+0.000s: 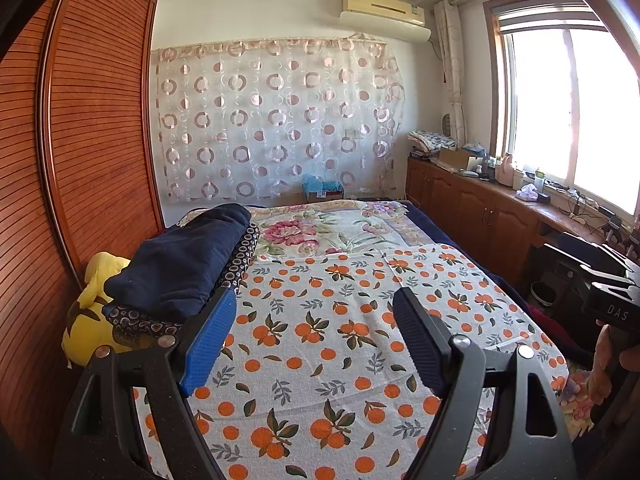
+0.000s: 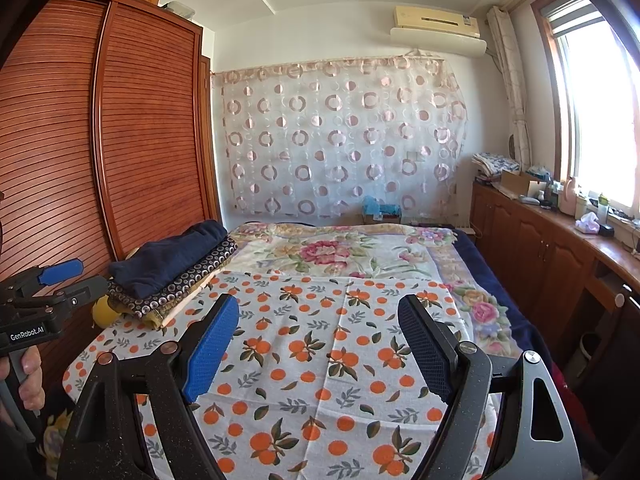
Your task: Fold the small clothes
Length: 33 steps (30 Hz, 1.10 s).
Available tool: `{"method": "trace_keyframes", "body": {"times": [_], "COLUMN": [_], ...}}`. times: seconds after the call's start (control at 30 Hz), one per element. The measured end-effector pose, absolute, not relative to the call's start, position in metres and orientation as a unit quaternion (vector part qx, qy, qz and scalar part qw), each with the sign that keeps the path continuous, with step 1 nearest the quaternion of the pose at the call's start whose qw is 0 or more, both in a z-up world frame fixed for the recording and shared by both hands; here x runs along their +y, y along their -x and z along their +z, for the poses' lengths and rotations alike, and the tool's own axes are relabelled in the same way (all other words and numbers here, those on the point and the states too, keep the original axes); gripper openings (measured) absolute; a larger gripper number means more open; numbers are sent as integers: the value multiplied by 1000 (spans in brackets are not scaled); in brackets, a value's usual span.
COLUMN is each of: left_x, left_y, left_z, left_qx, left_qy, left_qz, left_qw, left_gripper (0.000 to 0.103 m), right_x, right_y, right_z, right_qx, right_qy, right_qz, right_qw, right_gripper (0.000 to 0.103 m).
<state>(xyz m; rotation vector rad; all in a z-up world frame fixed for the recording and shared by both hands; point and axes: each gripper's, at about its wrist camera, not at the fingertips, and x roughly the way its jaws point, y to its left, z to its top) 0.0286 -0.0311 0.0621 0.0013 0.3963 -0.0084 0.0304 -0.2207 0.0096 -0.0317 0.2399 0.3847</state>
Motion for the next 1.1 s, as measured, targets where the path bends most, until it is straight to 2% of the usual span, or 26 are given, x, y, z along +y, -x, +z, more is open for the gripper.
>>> {"method": "trace_keyframes", "body": {"times": [1.1], "left_x": [-30], "left_y": [-28], "left_z": [62], "left_qx": [196], "left_qy": [-1], "left_qz": [-5], "left_qw": [981], "left_gripper": [81], "right_x": [-227], "right_y": [-33], "right_z": [5], "right_qx": [112], "right_qy": [19], "right_qz": [197], "right_qw": [974], "right_gripper": [83]}}
